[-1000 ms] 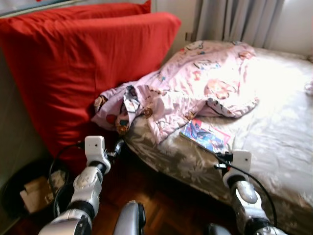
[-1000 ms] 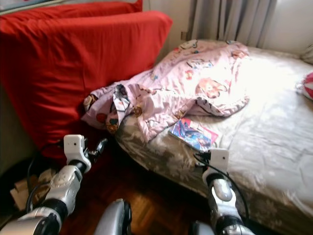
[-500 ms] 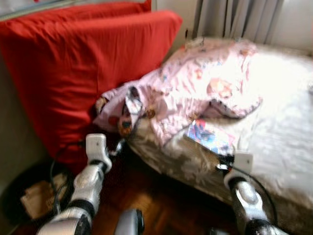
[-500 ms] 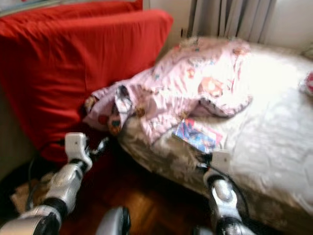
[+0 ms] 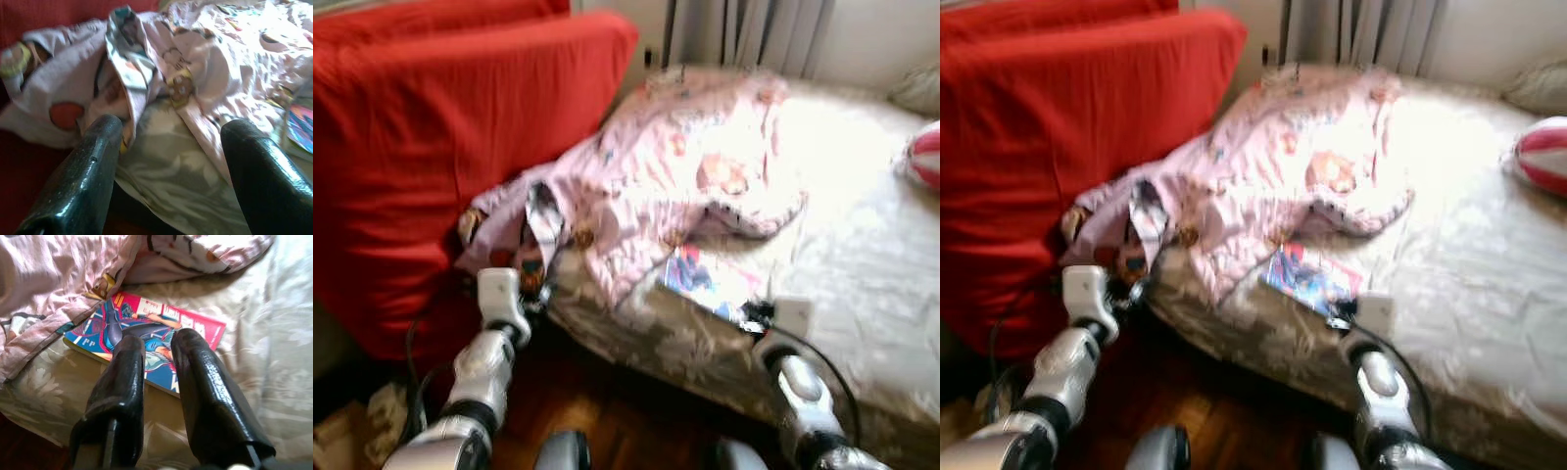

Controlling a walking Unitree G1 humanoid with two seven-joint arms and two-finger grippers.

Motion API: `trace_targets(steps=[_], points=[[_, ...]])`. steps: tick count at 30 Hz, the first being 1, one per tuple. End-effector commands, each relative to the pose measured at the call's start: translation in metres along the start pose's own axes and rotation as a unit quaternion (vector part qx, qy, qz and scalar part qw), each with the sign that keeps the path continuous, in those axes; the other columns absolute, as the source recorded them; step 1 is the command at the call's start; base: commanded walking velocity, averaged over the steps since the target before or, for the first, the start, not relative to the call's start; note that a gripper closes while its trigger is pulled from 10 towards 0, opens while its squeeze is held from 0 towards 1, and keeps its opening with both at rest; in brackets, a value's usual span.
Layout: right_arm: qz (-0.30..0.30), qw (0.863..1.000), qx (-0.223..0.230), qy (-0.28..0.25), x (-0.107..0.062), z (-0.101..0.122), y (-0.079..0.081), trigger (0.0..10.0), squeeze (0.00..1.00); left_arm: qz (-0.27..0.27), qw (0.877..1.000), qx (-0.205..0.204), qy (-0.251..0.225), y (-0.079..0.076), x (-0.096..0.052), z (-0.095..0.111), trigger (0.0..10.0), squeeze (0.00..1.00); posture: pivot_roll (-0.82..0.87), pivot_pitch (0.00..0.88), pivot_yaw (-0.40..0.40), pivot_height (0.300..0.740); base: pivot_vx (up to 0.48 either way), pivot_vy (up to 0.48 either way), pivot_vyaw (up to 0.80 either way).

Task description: Clean up the room

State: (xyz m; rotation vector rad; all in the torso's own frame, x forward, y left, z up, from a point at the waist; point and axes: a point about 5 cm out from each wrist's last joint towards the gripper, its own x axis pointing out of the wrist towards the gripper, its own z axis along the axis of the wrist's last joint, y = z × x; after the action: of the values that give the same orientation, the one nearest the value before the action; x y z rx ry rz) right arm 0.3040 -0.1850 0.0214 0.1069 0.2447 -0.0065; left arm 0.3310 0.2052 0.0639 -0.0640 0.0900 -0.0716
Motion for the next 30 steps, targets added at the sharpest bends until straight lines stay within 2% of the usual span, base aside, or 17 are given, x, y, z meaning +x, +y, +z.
trace_targets(steps=[1, 12, 16, 18, 21, 23, 30], points=[[-0.013, 1.0, -0.006, 0.003, -0.002, 0.0, -0.011, 10.0, 0.0, -0.01, 1.0, -0.008, 0.002, -0.009, 0.002, -0.002, 10.0, 0.0, 0.06, 0.015, 0.022, 0.599, 0.304, 0.0, 0.0], [0.002, 1.0, 0.014, 0.009, -0.001, 0.0, -0.009, 10.0, 0.0, -0.014, 1.0, -0.009, 0.002, -0.01, 0.002, -0.002, 10.0, 0.0, 0.06, 0.014, 0.024, 0.599, 0.306, 0.0, 0.0], [0.012, 1.0, 0.008, 0.013, 0.003, 0.004, -0.005, 10.0, 0.0, -0.012, 1.0, -0.009, 0.001, -0.009, 0.002, -0.002, 10.0, 0.0, 0.07, 0.012, 0.02, 0.599, 0.307, 0.0, 0.0], [0.013, 1.0, 0.019, 0.017, 0.006, 0.006, -0.004, 10.0, 0.0, -0.012, 1.0, -0.009, 0.0, -0.009, 0.002, -0.002, 10.0, 0.0, 0.07, 0.018, 0.02, 0.599, 0.306, 0.0, 0.0], [0.02, 0.999, 0.024, 0.022, 0.008, 0.008, -0.002, 10.0, 0.0, -0.014, 1.0, -0.01, -0.002, -0.01, 0.002, -0.002, 10.0, 0.0, 0.07, 0.034, 0.017, 0.599, 0.262, 0.0, 0.0], [0.031, 0.999, 0.026, 0.03, 0.013, 0.013, 0.001, 10.0, 0.0, -0.02, 0.999, -0.023, -0.012, -0.014, 0.004, 0.002, 10.0, 0.0, 0.07, 0.078, 0.013, 0.599, 0.0, 0.0, 0.0], [0.017, 0.998, 0.031, 0.048, 0.015, 0.014, 0.0, 10.0, 0.0, -0.029, 0.999, -0.023, -0.022, -0.018, 0.002, 0.002, 10.0, 0.0, 0.09, 0.15, 0.002, 0.599, 0.0, 0.0, 0.0]])
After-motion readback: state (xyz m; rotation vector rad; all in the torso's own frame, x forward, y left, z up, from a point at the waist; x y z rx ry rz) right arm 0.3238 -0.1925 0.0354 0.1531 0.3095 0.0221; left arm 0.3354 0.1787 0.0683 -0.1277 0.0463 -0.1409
